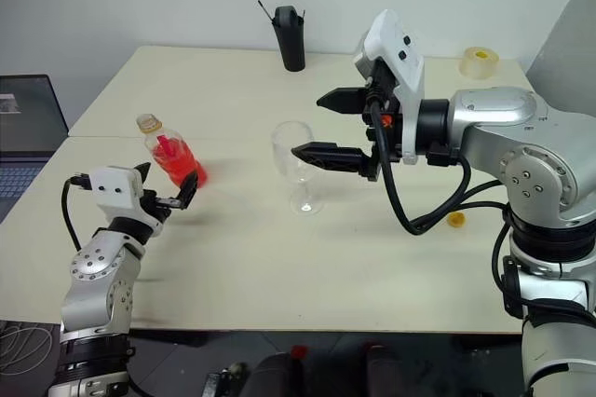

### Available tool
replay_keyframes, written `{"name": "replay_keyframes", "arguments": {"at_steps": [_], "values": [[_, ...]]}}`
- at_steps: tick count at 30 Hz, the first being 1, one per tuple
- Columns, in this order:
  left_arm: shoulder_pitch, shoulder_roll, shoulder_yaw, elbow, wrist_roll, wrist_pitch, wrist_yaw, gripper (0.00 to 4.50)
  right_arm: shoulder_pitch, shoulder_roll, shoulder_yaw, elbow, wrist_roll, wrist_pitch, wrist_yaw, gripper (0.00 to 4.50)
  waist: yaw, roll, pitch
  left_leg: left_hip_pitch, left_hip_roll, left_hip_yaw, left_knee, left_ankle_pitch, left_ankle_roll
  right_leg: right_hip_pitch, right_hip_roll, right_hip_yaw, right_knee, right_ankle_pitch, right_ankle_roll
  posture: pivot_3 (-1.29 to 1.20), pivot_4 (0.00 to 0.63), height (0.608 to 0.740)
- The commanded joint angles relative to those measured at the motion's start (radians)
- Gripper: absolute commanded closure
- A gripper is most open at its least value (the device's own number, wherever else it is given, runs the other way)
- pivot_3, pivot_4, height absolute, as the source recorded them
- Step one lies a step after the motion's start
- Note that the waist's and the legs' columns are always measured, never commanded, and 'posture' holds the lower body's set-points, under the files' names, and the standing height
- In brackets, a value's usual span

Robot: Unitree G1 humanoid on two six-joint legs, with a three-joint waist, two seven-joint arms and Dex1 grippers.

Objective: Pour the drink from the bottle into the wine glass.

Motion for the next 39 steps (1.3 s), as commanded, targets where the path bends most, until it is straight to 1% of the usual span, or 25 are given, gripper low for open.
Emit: {"name": "replay_keyframes", "arguments": {"at_steps": [1,5,12,20,33,39], "values": [[-0.013,0.006,0.024,0.001,0.007,-0.002,0.035,0.00,-0.003,-0.009,-0.009,-0.025,0.015,-0.020,-0.002,0.03,0.000,0.000,0.000,0.000,0.000,0.000,0.000,0.000,0.000,0.000,0.000,0.000,0.000,0.000,0.000,0.00,0.150,0.740],[-0.056,0.018,0.024,0.037,0.005,0.040,0.062,0.00,0.003,-0.006,-0.015,-0.024,0.021,-0.016,-0.007,0.03,0.000,0.000,0.000,0.000,0.000,0.000,0.000,0.000,0.000,0.000,0.000,0.000,0.000,0.000,0.000,0.00,0.150,0.740],[-0.149,0.049,0.001,0.151,0.022,0.028,0.047,0.00,0.000,-0.001,-0.018,-0.032,0.032,-0.003,-0.027,0.03,0.000,0.000,0.000,-0.001,0.000,-0.001,0.001,0.000,0.000,0.000,0.000,-0.001,0.000,0.000,0.000,0.00,0.150,0.740],[-0.269,0.061,-0.018,0.352,0.068,-0.061,0.058,0.00,-0.003,-0.016,-0.002,-0.037,0.039,0.010,-0.049,0.03,0.000,0.000,0.000,-0.001,0.000,-0.001,0.001,0.000,0.000,0.000,0.000,-0.001,0.000,0.000,0.000,0.00,0.150,0.740],[-0.499,0.019,-0.048,0.750,0.080,-0.265,0.025,0.00,0.003,-0.027,-0.023,-0.074,0.076,0.050,-0.104,0.03,0.000,0.000,0.000,-0.002,-0.001,-0.001,0.001,0.000,0.000,-0.001,0.001,-0.002,0.000,0.000,0.000,0.00,0.150,0.740],[-0.569,0.009,-0.040,0.887,0.071,-0.344,0.007,0.00,0.006,-0.038,-0.028,-0.089,0.091,0.064,-0.134,0.03,0.000,0.000,0.000,-0.002,-0.001,-0.001,0.001,0.000,0.000,-0.001,0.001,-0.002,0.000,0.000,0.000,0.00,0.150,0.740]]}}
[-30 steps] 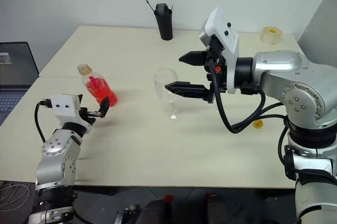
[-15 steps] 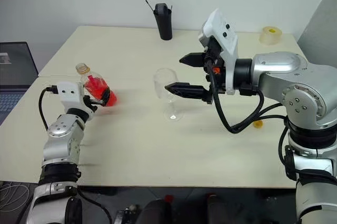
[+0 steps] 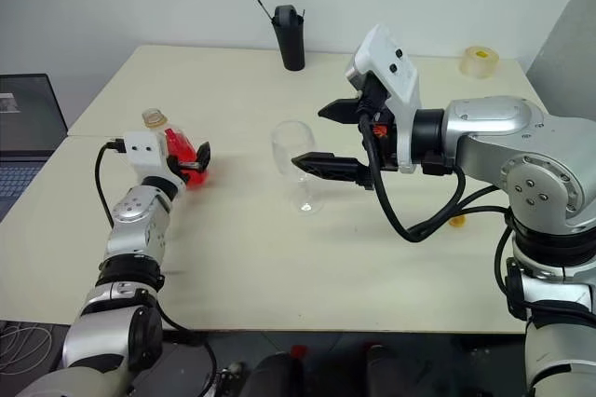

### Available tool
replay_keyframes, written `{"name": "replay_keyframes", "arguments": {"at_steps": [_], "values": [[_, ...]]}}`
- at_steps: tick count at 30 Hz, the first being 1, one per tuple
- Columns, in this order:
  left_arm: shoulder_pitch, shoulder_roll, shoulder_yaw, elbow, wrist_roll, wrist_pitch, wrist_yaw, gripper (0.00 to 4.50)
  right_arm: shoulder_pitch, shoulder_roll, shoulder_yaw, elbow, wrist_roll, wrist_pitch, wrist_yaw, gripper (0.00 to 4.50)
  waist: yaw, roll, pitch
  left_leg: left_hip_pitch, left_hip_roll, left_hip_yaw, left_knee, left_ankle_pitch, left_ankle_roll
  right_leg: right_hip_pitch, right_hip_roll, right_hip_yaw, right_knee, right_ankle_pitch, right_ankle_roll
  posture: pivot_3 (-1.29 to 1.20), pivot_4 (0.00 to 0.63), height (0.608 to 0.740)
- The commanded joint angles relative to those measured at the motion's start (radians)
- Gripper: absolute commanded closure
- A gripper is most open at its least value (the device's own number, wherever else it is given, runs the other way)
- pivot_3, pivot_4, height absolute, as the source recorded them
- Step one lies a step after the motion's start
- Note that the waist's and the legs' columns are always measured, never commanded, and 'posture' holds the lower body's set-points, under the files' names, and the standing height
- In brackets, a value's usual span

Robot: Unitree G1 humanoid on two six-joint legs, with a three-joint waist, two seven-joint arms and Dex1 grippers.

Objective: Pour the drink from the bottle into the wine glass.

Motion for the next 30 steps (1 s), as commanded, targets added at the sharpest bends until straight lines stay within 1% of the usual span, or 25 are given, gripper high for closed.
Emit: {"name": "replay_keyframes", "arguments": {"at_steps": [1,2,3,6,8,11,13,15,17,20,23,25,28,30], "values": [[-0.043,-0.001,0.006,0.043,-0.004,-0.070,-0.009,0.00,-0.003,-0.021,-0.041,-0.038,0.012,0.003,-0.023,0.03,0.000,0.000,0.000,0.000,0.000,0.000,0.000,0.000,0.000,0.000,0.000,0.000,0.000,0.000,0.000,0.00,0.150,0.740],[-0.050,-0.002,0.007,0.055,-0.004,-0.081,-0.010,0.39,-0.002,-0.024,-0.042,-0.039,0.012,0.006,-0.026,0.00,0.000,0.000,0.000,0.000,0.000,0.000,0.000,0.000,0.000,0.000,0.000,0.000,0.000,0.000,0.000,0.00,0.150,0.740],[-0.056,-0.003,0.007,0.065,-0.006,-0.087,-0.014,0.55,-0.001,-0.027,-0.044,-0.041,0.014,0.008,-0.030,0.00,0.000,0.000,0.000,-0.001,0.000,0.000,0.000,0.000,0.000,0.000,0.000,0.000,0.000,0.000,0.000,0.00,0.150,0.740],[-0.063,-0.002,0.007,0.089,-0.011,-0.092,-0.028,1.45,0.009,-0.037,-0.059,-0.052,0.025,0.017,-0.043,0.00,0.000,0.000,0.000,-0.001,0.000,0.000,0.000,0.000,0.000,0.000,0.000,0.000,0.000,0.000,0.000,0.00,0.150,0.740],[-0.062,0.000,0.008,0.095,-0.012,-0.096,-0.036,1.87,0.023,-0.045,-0.075,-0.062,0.033,0.020,-0.048,0.00,0.000,0.000,0.000,-0.001,0.000,-0.001,0.000,0.000,0.000,0.000,0.000,-0.001,0.000,0.000,0.000,0.00,0.150,0.740],[-0.059,0.007,0.013,0.077,-0.031,-0.095,-0.091,2.40,0.100,-0.072,-0.122,-0.090,0.025,-0.013,-0.054,0.00,0.001,0.000,0.000,-0.002,0.000,-0.001,0.001,0.000,0.000,0.000,0.000,-0.001,0.000,0.000,0.000,0.00,0.150,0.740],[-0.064,0.006,0.012,0.055,-0.047,-0.087,-0.140,2.56,0.179,-0.087,-0.170,-0.111,0.027,-0.039,-0.058,0.00,0.002,0.000,0.000,-0.004,-0.001,-0.003,0.001,0.000,0.000,-0.001,0.000,-0.002,-0.001,0.000,0.000,0.00,0.150,0.740],[-0.075,0.004,0.010,0.033,-0.065,-0.073,-0.193,2.60,0.260,-0.097,-0.212,-0.132,0.031,-0.062,-0.060,0.00,0.003,0.000,0.000,-0.006,-0.001,-0.005,0.002,0.000,0.000,-0.001,0.001,-0.002,-0.001,0.000,0.000,0.00,0.150,0.740],[-0.082,-0.002,-0.004,-0.013,-0.085,-0.047,-0.261,2.60,0.362,-0.104,-0.250,-0.171,0.007,-0.127,-0.055,0.00,0.005,-0.001,0.000,-0.006,-0.001,-0.005,0.002,0.000,0.000,-0.002,0.001,-0.003,-0.001,0.000,0.000,0.00,0.150,0.740],[-0.084,-0.006,-0.032,-0.091,-0.101,-0.009,-0.344,2.60,0.505,-0.077,-0.312,-0.223,-0.030,-0.248,-0.065,0.00,0.005,-0.001,0.000,-0.008,-0.001,-0.006,0.002,0.000,0.000,-0.002,0.001,-0.003,-0.001,0.000,0.000,0.00,0.150,0.740],[-0.097,0.004,-0.096,-0.157,-0.053,-0.020,-0.390,2.61,0.650,-0.036,-0.364,-0.277,-0.051,-0.351,-0.075,0.00,0.004,-0.001,0.000,-0.007,-0.001,-0.006,0.002,0.000,0.000,-0.002,0.002,-0.003,0.000,0.000,0.000,0.00,0.150,0.740],[-0.117,0.014,-0.132,-0.174,-0.016,-0.039,-0.398,2.61,0.713,-0.010,-0.366,-0.309,-0.062,-0.398,-0.089,0.00,0.004,-0.001,0.000,-0.006,-0.002,-0.006,0.003,0.000,0.000,-0.001,0.003,-0.003,0.000,0.000,0.000,0.00,0.150,0.740],[-0.181,0.021,-0.173,-0.172,0.030,-0.074,-0.397,2.61,0.819,0.017,-0.310,-0.377,-0.101,-0.461,-0.101,0.00,0.001,-0.001,0.000,-0.006,-0.002,-0.006,0.003,0.000,0.000,-0.001,0.003,-0.003,0.000,0.000,0.000,0.00,0.150,0.740],[-0.226,0.025,-0.194,-0.159,0.056,-0.106,-0.398,2.61,0.864,0.021,-0.274,-0.403,-0.120,-0.486,-0.104,0.00,-0.001,-0.001,0.001,-0.006,-0.003,-0.006,0.003,0.000,0.000,-0.001,0.004,-0.003,0.000,0.000,0.000,0.00,0.150,0.740]]}}
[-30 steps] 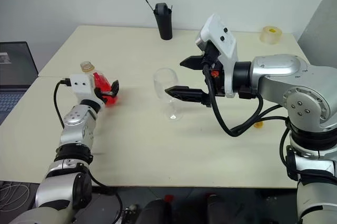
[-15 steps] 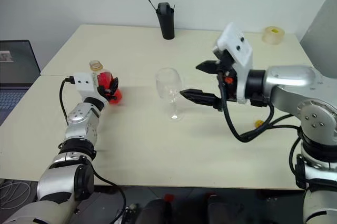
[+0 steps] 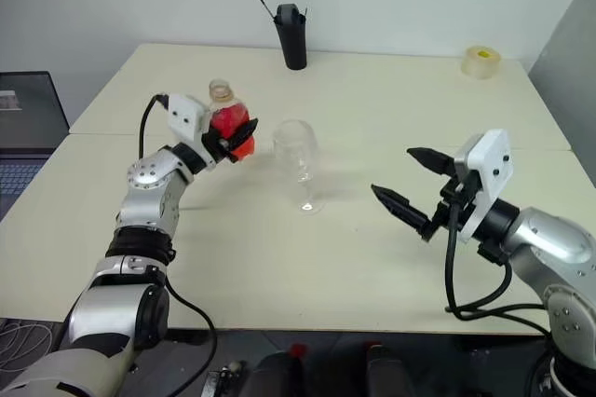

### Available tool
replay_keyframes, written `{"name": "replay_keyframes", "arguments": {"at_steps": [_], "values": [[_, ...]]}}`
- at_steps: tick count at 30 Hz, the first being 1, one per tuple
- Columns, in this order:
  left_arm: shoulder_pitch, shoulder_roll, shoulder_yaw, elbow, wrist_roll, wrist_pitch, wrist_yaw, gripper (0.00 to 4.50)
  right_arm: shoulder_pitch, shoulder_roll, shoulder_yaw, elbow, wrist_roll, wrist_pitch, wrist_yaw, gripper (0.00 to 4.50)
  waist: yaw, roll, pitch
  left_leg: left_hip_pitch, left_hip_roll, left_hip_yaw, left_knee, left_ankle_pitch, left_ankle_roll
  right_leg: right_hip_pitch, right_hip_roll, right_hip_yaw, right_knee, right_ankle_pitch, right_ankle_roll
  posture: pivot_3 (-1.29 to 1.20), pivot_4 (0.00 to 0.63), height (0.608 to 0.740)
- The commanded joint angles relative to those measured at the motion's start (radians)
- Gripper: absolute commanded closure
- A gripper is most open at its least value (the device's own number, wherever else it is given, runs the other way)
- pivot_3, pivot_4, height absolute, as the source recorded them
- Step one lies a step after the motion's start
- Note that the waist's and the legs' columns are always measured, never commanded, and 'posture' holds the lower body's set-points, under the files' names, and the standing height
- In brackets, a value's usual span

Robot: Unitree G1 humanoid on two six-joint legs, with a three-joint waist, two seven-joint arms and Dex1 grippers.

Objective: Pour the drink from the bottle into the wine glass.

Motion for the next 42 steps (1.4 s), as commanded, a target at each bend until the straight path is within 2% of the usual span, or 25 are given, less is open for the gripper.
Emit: {"name": "replay_keyframes", "arguments": {"at_steps": [1,7,19,42], "values": [[-0.094,0.029,-0.023,-0.030,0.042,-0.089,-0.003,2.61,0.040,0.002,0.045,-0.069,-0.029,-0.062,-0.007,0.00,-0.002,0.000,0.000,0.000,0.000,0.001,0.000,0.000,0.000,0.000,0.000,0.000,0.000,0.000,0.000,0.00,0.150,0.740],[-0.162,0.070,-0.094,0.033,0.157,-0.245,0.015,2.63,0.035,-0.001,0.081,-0.063,-0.042,-0.092,-0.033,0.00,-0.003,0.000,0.000,0.002,0.000,0.003,0.000,0.000,0.000,0.000,0.001,0.001,0.000,0.000,0.000,0.00,0.150,0.740],[-0.170,0.138,-0.171,0.122,0.329,-0.497,0.141,2.63,-0.012,-0.030,0.113,-0.020,-0.039,-0.111,-0.013,0.00,0.000,0.000,0.000,0.001,0.000,0.003,0.000,0.000,0.000,0.000,0.001,0.000,0.000,0.000,0.000,0.00,0.150,0.740],[-0.207,0.196,-0.268,0.141,0.539,-0.627,0.316,2.66,-0.045,-0.030,0.138,0.032,-0.060,-0.135,0.000,0.00,0.000,0.000,0.000,0.002,0.000,0.004,0.000,0.000,0.000,0.000,0.000,0.000,0.001,0.000,0.000,0.00,0.150,0.740]]}}
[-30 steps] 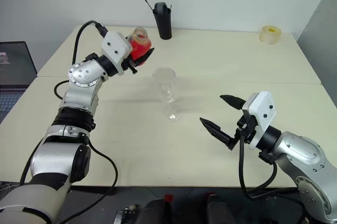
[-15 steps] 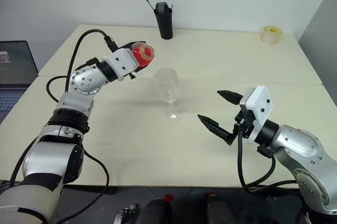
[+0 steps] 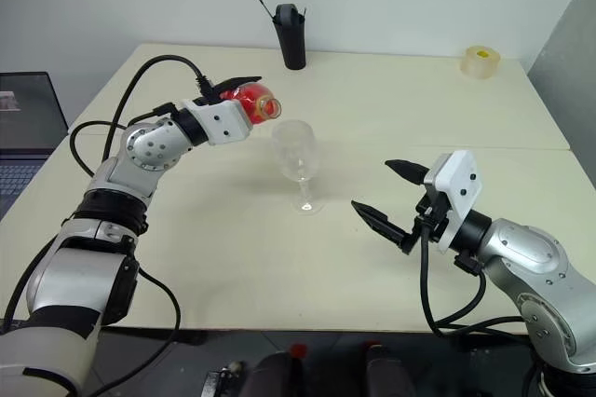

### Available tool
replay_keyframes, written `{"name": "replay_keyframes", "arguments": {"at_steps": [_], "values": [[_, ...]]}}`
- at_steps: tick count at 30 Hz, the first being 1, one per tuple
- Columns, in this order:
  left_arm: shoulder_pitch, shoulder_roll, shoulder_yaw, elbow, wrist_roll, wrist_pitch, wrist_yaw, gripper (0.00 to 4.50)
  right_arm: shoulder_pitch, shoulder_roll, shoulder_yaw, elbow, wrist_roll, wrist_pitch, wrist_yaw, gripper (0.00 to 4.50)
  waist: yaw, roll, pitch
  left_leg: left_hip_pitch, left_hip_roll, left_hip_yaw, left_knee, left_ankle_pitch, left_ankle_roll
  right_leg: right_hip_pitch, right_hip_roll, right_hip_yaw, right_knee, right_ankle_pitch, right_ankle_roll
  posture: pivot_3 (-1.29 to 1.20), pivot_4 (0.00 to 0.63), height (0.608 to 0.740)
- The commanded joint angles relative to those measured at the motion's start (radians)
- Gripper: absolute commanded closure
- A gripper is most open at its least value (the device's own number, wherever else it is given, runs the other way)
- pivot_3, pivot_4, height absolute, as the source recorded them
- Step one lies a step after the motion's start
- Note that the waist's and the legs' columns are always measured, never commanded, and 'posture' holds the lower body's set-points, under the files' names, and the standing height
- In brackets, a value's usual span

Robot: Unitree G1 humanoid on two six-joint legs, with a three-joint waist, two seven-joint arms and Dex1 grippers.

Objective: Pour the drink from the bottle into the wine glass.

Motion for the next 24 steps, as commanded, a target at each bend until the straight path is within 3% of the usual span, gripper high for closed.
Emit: {"name": "replay_keyframes", "arguments": {"at_steps": [1,24], "values": [[-0.054,0.018,-0.006,-0.014,0.018,-0.023,0.043,2.66,-0.014,-0.004,-0.005,-0.026,0.002,-0.021,-0.004,0.00,0.000,0.000,0.000,0.000,0.000,0.000,0.000,0.000,0.000,0.000,0.000,0.000,0.000,0.000,0.000,0.00,0.150,0.740],[-0.110,0.056,-0.082,0.036,0.155,-0.065,0.195,2.66,-0.031,0.007,0.009,-0.026,0.009,-0.021,-0.020,0.00,0.000,0.000,0.000,0.000,0.000,0.001,0.000,0.001,-0.002,0.000,0.000,0.000,0.001,0.000,0.000,0.00,0.150,0.740]]}}
